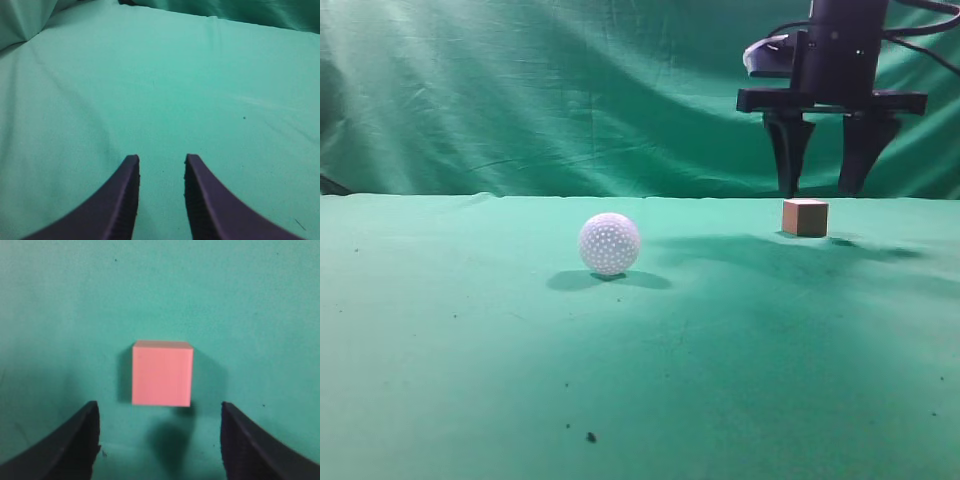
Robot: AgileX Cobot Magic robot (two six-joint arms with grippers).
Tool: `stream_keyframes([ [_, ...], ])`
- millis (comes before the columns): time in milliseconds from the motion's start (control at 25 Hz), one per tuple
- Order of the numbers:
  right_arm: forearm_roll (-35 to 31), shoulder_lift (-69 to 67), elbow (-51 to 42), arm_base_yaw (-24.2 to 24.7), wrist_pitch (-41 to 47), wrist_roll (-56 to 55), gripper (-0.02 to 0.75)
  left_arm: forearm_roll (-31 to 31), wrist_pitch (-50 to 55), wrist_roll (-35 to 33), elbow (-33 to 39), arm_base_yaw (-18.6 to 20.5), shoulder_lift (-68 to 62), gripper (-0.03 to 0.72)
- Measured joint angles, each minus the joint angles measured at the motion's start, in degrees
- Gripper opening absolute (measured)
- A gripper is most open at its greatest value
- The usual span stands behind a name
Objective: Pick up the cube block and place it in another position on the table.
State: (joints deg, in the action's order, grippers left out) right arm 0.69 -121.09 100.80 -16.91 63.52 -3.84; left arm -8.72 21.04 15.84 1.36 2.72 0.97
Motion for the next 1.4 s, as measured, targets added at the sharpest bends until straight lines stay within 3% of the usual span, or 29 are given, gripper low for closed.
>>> stream_keyframes([
  [120,-0.8,5.5,0.1,0.0,3.5,0.0,0.097,0.0,0.0,0.0,0.0,0.0,0.0,0.262],
  [240,-2.7,13.0,0.1,0.0,6.4,0.0,0.000,0.0,0.0,0.0,0.0,0.0,0.0,0.262],
  [440,-4.6,26.8,-6.2,-0.1,7.2,0.0,0.000,0.0,0.0,0.0,0.0,0.0,0.0,0.262],
  [800,-7.5,54.6,-36.6,-0.1,-4.3,-0.1,0.000,0.0,0.0,0.0,0.0,0.0,0.0,0.262],
  [1040,-10.5,71.1,-51.5,-0.1,-11.6,-0.1,0.000,0.0,0.0,0.0,0.0,0.0,0.0,0.262],
  [1400,-10.2,84.7,-56.9,-0.1,-5.5,2.1,0.000,0.0,0.0,0.0,0.0,0.0,0.0,0.262],
])
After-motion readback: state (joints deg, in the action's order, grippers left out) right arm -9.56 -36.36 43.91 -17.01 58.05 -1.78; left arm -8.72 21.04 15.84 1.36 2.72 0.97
